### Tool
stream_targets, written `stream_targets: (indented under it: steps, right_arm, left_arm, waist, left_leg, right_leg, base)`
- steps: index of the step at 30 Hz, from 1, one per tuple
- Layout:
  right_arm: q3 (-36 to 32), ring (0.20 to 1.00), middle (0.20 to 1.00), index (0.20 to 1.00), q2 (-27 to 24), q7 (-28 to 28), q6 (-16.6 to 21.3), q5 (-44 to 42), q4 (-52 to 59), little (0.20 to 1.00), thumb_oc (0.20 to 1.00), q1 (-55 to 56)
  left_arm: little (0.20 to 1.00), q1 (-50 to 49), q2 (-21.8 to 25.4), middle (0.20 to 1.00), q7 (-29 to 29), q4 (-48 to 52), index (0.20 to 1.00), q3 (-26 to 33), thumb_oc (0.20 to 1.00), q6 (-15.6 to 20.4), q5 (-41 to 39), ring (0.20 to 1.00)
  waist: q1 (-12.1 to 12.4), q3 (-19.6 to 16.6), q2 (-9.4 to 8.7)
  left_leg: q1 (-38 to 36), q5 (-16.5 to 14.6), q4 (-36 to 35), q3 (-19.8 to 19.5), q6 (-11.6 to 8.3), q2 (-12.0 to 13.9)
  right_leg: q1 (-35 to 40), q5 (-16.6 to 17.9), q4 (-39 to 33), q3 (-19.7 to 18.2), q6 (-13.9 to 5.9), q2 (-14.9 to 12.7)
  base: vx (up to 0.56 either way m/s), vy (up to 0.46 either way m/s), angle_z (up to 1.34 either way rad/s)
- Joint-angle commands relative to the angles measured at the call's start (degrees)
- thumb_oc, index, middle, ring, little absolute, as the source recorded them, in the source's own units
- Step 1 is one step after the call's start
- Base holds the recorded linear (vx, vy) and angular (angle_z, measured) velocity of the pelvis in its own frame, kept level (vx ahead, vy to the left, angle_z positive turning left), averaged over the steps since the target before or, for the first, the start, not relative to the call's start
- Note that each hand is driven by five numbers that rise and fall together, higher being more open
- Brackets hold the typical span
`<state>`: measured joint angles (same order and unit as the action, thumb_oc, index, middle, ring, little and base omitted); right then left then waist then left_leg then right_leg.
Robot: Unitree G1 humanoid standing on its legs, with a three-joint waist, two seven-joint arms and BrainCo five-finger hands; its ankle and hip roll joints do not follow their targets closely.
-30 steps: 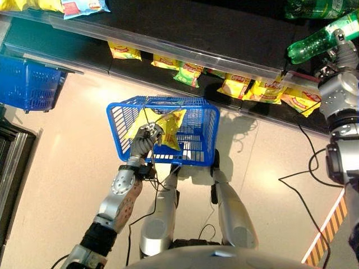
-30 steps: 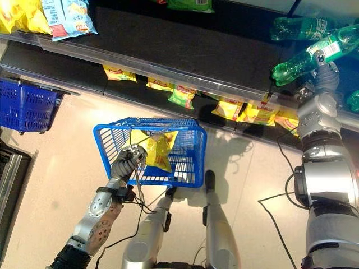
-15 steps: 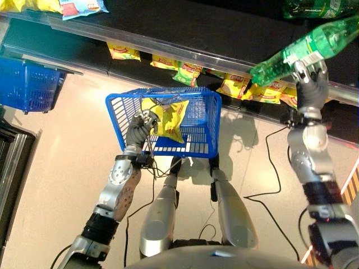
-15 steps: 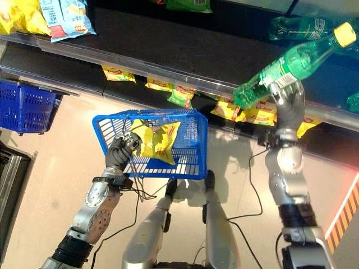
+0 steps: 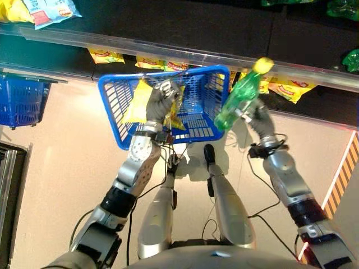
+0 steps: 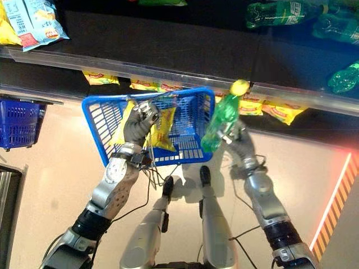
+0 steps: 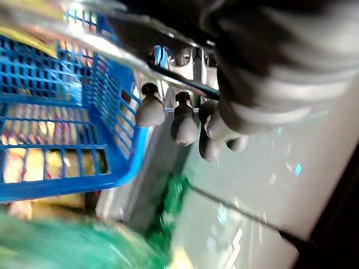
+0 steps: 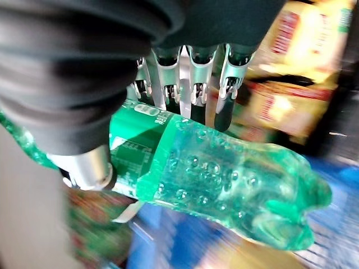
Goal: Pick up the snacks into the basket
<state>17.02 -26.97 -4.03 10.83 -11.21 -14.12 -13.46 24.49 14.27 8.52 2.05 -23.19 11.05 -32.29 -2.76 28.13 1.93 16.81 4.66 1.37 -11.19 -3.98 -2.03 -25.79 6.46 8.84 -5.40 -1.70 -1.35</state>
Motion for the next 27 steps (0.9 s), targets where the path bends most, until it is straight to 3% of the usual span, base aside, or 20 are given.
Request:
stream_targets:
  steps: [1,4,11,16,17,19,20,21,22,27]
  right_arm:
    - [1.5,0.2,0.2,0.2,-0.6,0.8,4.7,4.2,6.1,0.2,0.2,-4.6]
    - [8.3,0.2,0.2,0.2,-0.2,1.5,4.0,7.2,2.8,0.2,0.2,-8.9]
    - [15.1,0.2,0.2,0.2,3.4,-0.1,2.6,11.1,-9.3,0.2,0.2,-15.0]
    - [15.8,0.2,0.2,0.2,7.3,-3.3,1.5,11.6,-19.1,0.2,0.2,-20.2]
    - [16.4,0.2,0.2,0.2,10.7,-6.5,-0.6,11.5,-20.0,0.2,0.2,-25.6]
    - [15.8,0.2,0.2,0.2,12.1,-6.4,0.1,11.1,-19.2,0.2,0.2,-26.2]
    - [16.2,0.2,0.2,0.2,13.5,-7.7,0.1,11.4,-27.4,0.2,0.2,-27.0]
    - [16.2,0.2,0.2,0.2,13.5,-7.7,0.2,11.4,-27.4,0.2,0.2,-27.0]
    - [14.8,0.2,0.2,0.2,11.1,-8.3,-2.9,10.0,-36.5,0.2,0.2,-33.4]
    - [12.6,0.2,0.2,0.2,10.2,-11.4,-3.2,8.4,-47.0,0.2,0.2,-39.5]
  left_arm:
    - [0.2,5.7,-1.9,0.2,-1.7,8.8,0.2,-0.2,0.2,8.8,0.4,0.2]
    - [0.2,8.0,-3.3,0.2,-1.7,9.2,0.2,-3.3,0.2,8.4,-0.6,0.2]
    - [0.2,10.4,-5.0,0.2,-2.6,9.5,0.2,-7.9,0.2,7.8,-3.6,0.2]
    - [0.2,10.5,-6.0,0.2,-3.7,10.2,0.2,-10.6,0.2,7.5,-6.5,0.2]
    - [0.2,10.2,-6.3,0.2,-4.0,10.5,0.2,-12.3,0.2,7.1,-7.7,0.2]
    - [0.2,10.1,-6.4,0.2,-4.0,10.3,0.2,-12.3,0.2,6.8,-7.8,0.2]
    - [0.2,10.5,-6.8,0.2,-4.3,10.1,0.2,-13.3,0.2,6.8,-8.9,0.2]
    - [0.2,10.5,-6.8,0.2,-4.3,10.1,0.2,-13.3,0.2,6.8,-8.9,0.2]
    - [0.2,10.3,-6.2,0.2,-5.4,10.2,0.2,-15.0,0.2,5.8,-10.1,0.2]
    - [0.2,9.8,-5.0,0.2,-6.2,13.3,0.2,-16.7,0.2,5.6,-12.5,0.2]
  waist:
    - [-0.4,-4.5,-1.81]
    - [0.0,-4.1,-1.41]
    - [0.8,-3.8,-0.44]
    - [1.8,-3.9,0.46]
    - [2.4,-3.7,0.96]
    - [2.5,-3.8,1.05]
    - [2.9,-3.7,1.36]
    - [2.9,-3.8,1.35]
    - [4.3,-3.8,2.45]
    - [5.3,-3.6,2.6]
  left_leg:
    - [1.2,-5.4,4.5,-0.2,1.68,-3.3]
    - [1.6,-5.1,4.4,-0.2,1.76,-3.6]
    - [2.0,-4.9,4.4,-0.7,1.81,-4.2]
    - [2.3,-4.8,4.1,-0.9,1.92,-4.5]
    - [2.3,-4.9,4.1,-1.1,1.94,-4.6]
    - [2.5,-4.7,3.8,-1.1,2.03,-4.7]
    - [2.5,-4.6,3.8,-1.0,2.05,-4.8]
    - [2.5,-4.6,3.8,-1.0,2.06,-4.8]
    - [2.4,-4.7,3.9,-1.4,2.11,-5.1]
    - [2.6,-4.2,3.5,-1.4,2.15,-5.3]
  right_leg:
    - [1.0,-3.5,-0.1,-2.1,-5.65,-1.5]
    - [0.7,-3.1,-0.4,-2.4,-5.85,-1.7]
    - [0.4,-2.7,-0.6,-2.4,-5.96,-1.9]
    - [0.1,-2.3,-0.9,-2.6,-6.06,-2.1]
    - [0.0,-2.4,-0.8,-2.6,-5.96,-2.0]
    - [-0.4,-2.2,-0.9,-2.7,-5.97,-2.0]
    - [-0.5,-2.1,-0.8,-2.7,-5.98,-2.0]
    - [-0.5,-2.1,-0.8,-2.7,-5.99,-2.0]
    - [-0.3,-2.2,-0.9,-2.4,-6.0,-2.2]
    - [-0.6,-1.6,-1.0,-2.3,-6.12,-2.1]
  base:
    - [0.0,0.0,0.0]
    - [0.0,0.0,0.0]
    - [0.0,0.0,0.0]
    - [-0.01,-0.006,0.02]
    - [-0.01,-0.01,0.09]
    - [-0.01,0.0,0.12]
    - [0.0,0.003,0.06]
    - [0.0,0.0,0.0]
    - [0.0,0.0,0.0]
    - [-0.01,-0.01,0.1]
